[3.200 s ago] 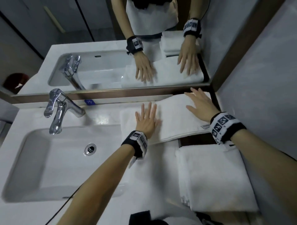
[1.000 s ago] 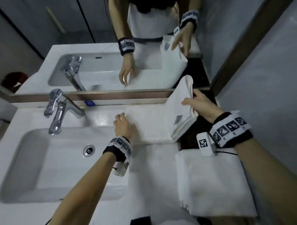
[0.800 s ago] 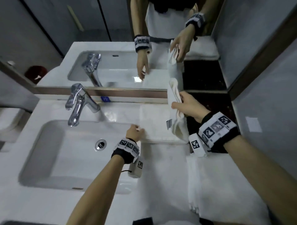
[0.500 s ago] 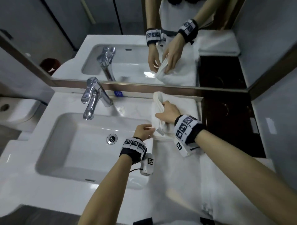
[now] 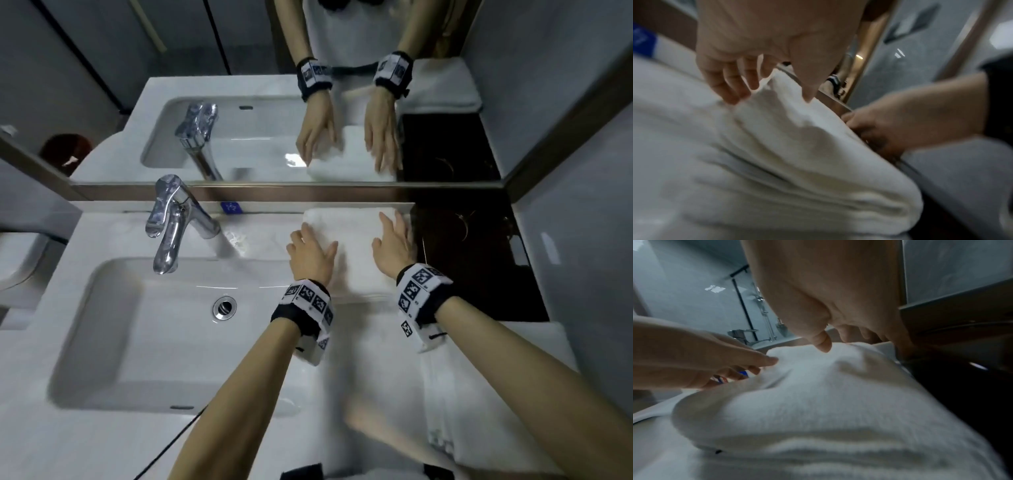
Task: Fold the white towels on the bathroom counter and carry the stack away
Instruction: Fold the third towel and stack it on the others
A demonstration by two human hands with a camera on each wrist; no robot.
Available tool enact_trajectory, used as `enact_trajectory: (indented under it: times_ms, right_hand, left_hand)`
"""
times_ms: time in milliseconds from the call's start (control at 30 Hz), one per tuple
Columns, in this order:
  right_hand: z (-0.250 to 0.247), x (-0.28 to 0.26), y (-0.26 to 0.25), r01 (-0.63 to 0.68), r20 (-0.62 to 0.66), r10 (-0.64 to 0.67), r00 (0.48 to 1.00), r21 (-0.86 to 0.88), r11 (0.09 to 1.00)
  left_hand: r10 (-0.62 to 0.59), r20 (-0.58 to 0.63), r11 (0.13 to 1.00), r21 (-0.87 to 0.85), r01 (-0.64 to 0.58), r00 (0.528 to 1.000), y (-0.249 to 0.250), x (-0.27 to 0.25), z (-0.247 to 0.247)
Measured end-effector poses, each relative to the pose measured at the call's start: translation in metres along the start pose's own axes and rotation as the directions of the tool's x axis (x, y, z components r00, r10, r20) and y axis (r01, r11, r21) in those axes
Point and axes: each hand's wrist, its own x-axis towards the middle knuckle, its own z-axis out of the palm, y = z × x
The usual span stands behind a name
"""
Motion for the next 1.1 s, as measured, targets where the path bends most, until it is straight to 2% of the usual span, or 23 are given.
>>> enact_trajectory:
  times_ms: [67,133,167,200,267,300,333,433,567,667,700,767,800,833,900,933,1000,1033,1100]
  right_hand:
    - [0.006,-0.001,0.007,-0.049,0.089,0.048,0.995,0.007,0.999]
    - [0.013,-0.004,0.010,-0.054,0.131,0.051,0.990,0.020,0.998]
    - [0.016,-0.007,0.010,-0.050,0.141,0.048,0.989,0.010,0.999]
    - [0.019,-0.009,0.009,-0.040,0.151,0.042,0.988,-0.016,0.999]
    - [0.027,-0.015,0.007,-0.015,0.171,0.027,0.985,-0.071,0.997]
    - [0.032,-0.018,0.005,-0.003,0.174,0.019,0.985,-0.089,0.996]
    - [0.038,-0.022,0.003,0.009,0.167,0.010,0.986,-0.107,0.994]
    - [0.052,-0.029,-0.001,0.043,0.119,-0.022,0.993,-0.176,0.983]
    - [0.055,-0.028,0.002,0.063,0.132,-0.040,0.990,-0.175,0.982]
    - [0.050,-0.030,0.007,0.065,0.185,-0.043,0.982,-0.115,0.991]
    - [0.048,-0.033,0.008,0.063,0.202,-0.043,0.979,-0.091,0.994]
    - [0.045,-0.040,0.010,0.082,0.226,-0.061,0.972,-0.086,0.993]
    - [0.043,-0.044,0.011,0.108,0.231,-0.083,0.969,-0.095,0.990]
    - [0.041,-0.047,0.012,0.132,0.227,-0.109,0.968,-0.090,0.987]
    - [0.035,-0.054,0.012,0.127,0.180,-0.128,0.975,0.015,0.992]
    - [0.030,-0.059,0.012,0.079,0.144,-0.096,0.985,0.117,0.990]
    - [0.023,-0.066,0.013,-0.081,0.087,0.058,0.994,0.282,0.956]
    - [0.019,-0.069,0.014,-0.164,0.096,0.141,0.985,0.304,0.939]
    - [0.014,-0.075,0.016,-0.285,0.175,0.246,0.954,0.259,0.923]
  left_hand:
    - [-0.118,0.005,0.992,0.048,0.118,0.993,0.001,0.001,0.004]
    - [-0.136,-0.035,0.984,0.109,0.139,0.990,-0.002,0.003,0.008]
    - [-0.064,-0.041,0.986,0.153,0.070,0.997,-0.004,0.005,0.011]
    - [0.073,-0.017,0.971,0.229,-0.067,0.997,-0.005,0.006,0.014]
    - [0.349,0.116,0.850,0.378,-0.366,0.930,-0.011,0.010,0.019]
    - [0.395,0.172,0.810,0.399,-0.430,0.903,-0.015,0.011,0.021]
    - [0.376,0.202,0.806,0.410,-0.426,0.904,-0.020,0.011,0.022]
    - [0.243,0.171,0.862,0.413,-0.293,0.955,-0.041,0.012,0.025]
    - [0.204,0.147,0.922,0.304,-0.241,0.968,-0.050,0.005,0.028]
    - [0.080,0.125,0.978,0.182,-0.102,0.989,-0.049,-0.005,0.029]
    - [0.073,0.118,0.984,0.153,-0.091,0.990,-0.050,-0.009,0.027]
    - [0.164,0.070,0.981,0.091,-0.170,0.984,-0.055,-0.017,0.025]
    - [0.203,0.023,0.979,0.011,-0.204,0.979,-0.057,-0.022,0.023]
    - [0.185,-0.030,0.977,-0.101,-0.187,0.982,-0.058,-0.027,0.020]
    - [0.017,-0.075,0.940,-0.340,-0.041,0.997,-0.060,-0.038,0.014]
    - [-0.102,-0.030,0.900,-0.428,0.080,0.994,-0.064,-0.040,0.012]
    - [-0.295,0.154,0.811,-0.481,0.332,0.943,-0.071,-0.040,0.005]
    - [-0.345,0.255,0.783,-0.453,0.426,0.903,-0.073,-0.039,0.000]
    - [-0.351,0.392,0.775,-0.388,0.499,0.850,-0.076,-0.042,-0.009]
